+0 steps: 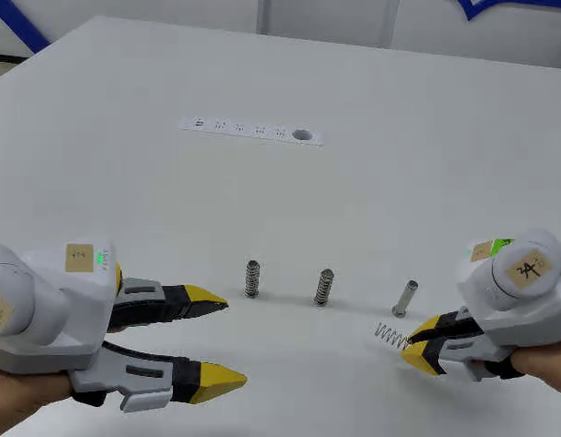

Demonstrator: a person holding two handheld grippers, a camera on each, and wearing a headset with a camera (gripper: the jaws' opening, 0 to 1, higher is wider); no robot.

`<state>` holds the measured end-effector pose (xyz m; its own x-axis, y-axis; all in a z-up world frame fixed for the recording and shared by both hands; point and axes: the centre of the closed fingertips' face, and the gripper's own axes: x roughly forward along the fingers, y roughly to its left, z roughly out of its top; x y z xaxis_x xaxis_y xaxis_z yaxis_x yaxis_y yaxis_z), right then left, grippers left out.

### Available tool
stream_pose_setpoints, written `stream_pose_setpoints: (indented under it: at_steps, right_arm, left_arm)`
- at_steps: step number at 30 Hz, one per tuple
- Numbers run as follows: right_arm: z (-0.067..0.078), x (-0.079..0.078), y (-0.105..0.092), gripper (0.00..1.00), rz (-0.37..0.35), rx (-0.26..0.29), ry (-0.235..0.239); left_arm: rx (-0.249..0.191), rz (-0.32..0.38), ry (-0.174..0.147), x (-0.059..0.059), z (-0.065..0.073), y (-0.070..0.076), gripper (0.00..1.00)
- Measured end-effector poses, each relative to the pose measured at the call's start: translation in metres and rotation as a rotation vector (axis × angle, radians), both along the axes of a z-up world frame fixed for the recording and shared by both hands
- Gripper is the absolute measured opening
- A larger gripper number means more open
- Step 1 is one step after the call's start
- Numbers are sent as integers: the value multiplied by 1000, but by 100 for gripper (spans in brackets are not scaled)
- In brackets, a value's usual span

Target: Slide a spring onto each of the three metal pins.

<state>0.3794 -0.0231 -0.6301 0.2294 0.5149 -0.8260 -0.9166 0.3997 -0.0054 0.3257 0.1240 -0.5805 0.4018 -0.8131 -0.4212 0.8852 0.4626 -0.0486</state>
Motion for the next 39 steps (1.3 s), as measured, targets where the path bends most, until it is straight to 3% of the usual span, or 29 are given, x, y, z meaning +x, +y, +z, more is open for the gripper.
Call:
stream_pose_setpoints:
  at_steps: [12,20,30,39]
  right_arm:
    - [31,-28,48,11,193,28,-36]
    - [48,-44,68,11,286,46,-54]
    - [56,-59,86,11,387,56,-67]
    - [57,-65,89,11,453,47,-100]
  left_arm:
    - [10,-105,-11,5,4,-25,40]
    - [-20,-147,-21,4,14,-39,34]
    - [-42,-199,-29,-4,19,-52,28]
    - [-49,-234,-37,-11,19,-56,15]
